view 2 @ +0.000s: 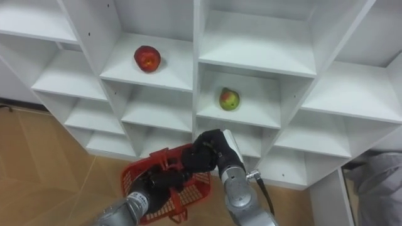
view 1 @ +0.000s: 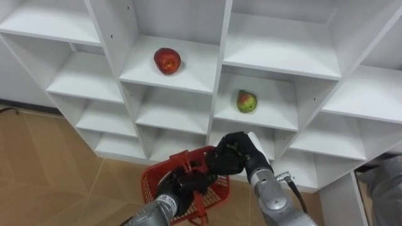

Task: Collect fruits from the closet

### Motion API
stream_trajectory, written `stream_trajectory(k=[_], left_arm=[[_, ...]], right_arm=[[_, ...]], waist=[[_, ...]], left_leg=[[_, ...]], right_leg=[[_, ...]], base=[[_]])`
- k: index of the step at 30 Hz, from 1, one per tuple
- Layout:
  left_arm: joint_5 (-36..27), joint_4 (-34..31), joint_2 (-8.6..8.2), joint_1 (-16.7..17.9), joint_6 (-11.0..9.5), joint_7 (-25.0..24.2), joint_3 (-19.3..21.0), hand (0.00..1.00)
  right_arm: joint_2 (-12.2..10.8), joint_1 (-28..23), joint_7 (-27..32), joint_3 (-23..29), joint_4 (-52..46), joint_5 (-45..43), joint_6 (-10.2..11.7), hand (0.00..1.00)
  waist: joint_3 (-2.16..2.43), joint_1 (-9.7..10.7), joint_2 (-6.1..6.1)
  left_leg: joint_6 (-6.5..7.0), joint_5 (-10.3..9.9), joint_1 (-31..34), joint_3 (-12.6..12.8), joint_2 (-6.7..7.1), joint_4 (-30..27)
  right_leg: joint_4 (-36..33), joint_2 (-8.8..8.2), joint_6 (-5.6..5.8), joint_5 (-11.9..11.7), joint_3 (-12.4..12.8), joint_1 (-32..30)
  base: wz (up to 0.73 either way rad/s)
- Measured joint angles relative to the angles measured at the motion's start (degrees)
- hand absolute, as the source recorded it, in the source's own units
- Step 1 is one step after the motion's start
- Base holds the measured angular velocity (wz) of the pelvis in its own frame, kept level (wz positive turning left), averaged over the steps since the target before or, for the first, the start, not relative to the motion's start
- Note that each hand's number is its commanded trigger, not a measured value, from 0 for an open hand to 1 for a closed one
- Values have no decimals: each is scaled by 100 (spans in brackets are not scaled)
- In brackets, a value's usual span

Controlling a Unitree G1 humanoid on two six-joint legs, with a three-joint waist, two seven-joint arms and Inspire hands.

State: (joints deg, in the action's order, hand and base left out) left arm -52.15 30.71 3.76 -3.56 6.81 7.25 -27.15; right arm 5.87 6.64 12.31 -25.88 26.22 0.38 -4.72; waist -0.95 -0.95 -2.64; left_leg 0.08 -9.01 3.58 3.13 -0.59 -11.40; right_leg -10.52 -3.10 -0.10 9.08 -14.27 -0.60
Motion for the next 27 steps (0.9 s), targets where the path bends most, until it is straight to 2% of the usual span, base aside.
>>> stream_trajectory(k=[7, 18, 27], left_arm=[[0, 0, 0, 0, 0, 0, 2, 100], [1, 1, 5, 0, 0, 0, 1, 100], [50, 0, 22, 0, -18, -73, 4, 100]], right_arm=[[-9, 7, 25, 10, 50, 0, 47, 100], [-17, 27, 46, 12, 131, -1, 98, 100], [-101, 86, 390, 15, 310, -58, 119, 100]], waist=[[9, -88, -29], [10, -97, -55], [5, -104, -130]], left_leg=[[8, 5, 15, -7, 11, -13], [11, 7, 16, -10, 23, -12], [12, 7, 31, -23, 27, -28]], right_leg=[[-1, -11, 10, 6, -7, 0], [-1, -22, 18, 12, -9, 1], [-1, -25, 18, 12, -27, 1]], base=[[0], [0], [0]])
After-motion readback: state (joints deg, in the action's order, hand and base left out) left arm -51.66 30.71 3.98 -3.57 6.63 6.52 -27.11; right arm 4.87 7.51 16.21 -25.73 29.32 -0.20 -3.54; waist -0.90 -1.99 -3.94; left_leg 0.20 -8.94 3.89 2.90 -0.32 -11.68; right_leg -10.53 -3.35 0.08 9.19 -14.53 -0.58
